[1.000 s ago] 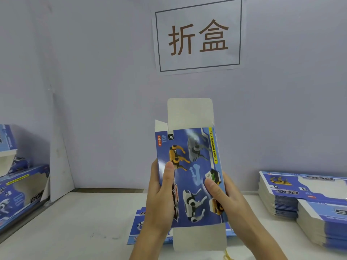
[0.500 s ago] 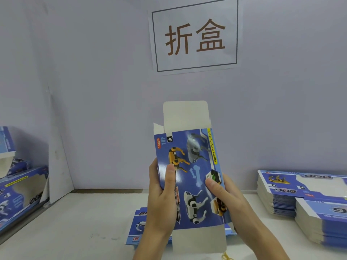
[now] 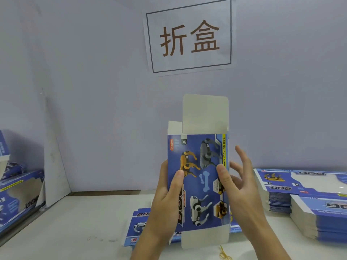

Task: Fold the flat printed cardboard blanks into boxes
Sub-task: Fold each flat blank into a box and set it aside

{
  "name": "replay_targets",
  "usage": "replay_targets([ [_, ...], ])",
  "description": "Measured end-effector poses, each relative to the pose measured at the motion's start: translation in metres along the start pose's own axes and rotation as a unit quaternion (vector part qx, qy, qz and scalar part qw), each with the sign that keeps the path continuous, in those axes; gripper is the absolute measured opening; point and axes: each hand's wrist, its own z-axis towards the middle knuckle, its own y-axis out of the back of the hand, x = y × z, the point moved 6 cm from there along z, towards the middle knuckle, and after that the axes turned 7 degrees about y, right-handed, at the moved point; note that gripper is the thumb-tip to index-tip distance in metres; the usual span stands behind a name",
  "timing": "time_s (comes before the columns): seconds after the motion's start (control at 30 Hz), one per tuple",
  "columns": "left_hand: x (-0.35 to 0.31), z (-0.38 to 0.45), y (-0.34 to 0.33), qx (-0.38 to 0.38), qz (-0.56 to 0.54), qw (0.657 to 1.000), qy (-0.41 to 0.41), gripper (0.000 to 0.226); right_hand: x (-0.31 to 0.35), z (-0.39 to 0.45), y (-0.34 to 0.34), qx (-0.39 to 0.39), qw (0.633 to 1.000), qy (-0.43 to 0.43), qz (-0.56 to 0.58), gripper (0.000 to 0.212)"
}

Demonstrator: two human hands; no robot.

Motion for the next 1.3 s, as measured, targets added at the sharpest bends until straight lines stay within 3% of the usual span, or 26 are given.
replay_targets([
  [0.17, -0.009, -0.003, 0.012, 0.018, -0.003, 1.000, -0.001, 0.034, 0.001, 0.001, 0.008, 0.003, 0.997, 0.009, -0.070, 0.078],
  [0.3, -0.015, -0.007, 0.017, 0.023, -0.029, 0.999, 0.011, 0.058, 0.000, -0.001, -0.002, 0.052, 0.998, -0.007, -0.032, 0.076],
  [0.43, -0.026, -0.011, 0.010, 0.015, -0.016, 0.999, -0.036, 0.049, 0.001, -0.004, -0.011, 0.096, 0.995, -0.017, 0.009, 0.074],
  [0.63, -0.038, -0.018, 0.012, -0.018, 0.033, 0.997, -0.075, 0.079, 0.015, -0.012, -0.022, 0.136, 0.991, 0.017, -0.001, 0.071],
  [0.73, -0.038, -0.020, 0.012, 0.002, 0.022, 0.998, -0.063, 0.069, 0.016, -0.013, -0.024, 0.139, 0.990, 0.018, -0.024, 0.077],
  [0.9, -0.036, -0.028, 0.007, 0.078, 0.013, 0.997, -0.014, 0.051, 0.012, -0.014, -0.024, 0.114, 0.993, -0.007, -0.011, 0.064],
  [1.03, -0.037, -0.028, 0.009, 0.083, 0.024, 0.996, -0.009, 0.036, 0.010, -0.013, -0.020, 0.074, 0.997, -0.004, 0.000, 0.080],
  [1.13, -0.040, -0.025, 0.016, 0.079, 0.026, 0.996, -0.011, 0.053, 0.011, -0.011, -0.018, 0.060, 0.998, 0.006, -0.002, 0.087],
  [1.3, -0.046, -0.023, 0.018, 0.038, 0.050, 0.997, -0.037, 0.061, 0.016, -0.010, -0.024, 0.066, 0.998, 0.011, -0.018, 0.083],
])
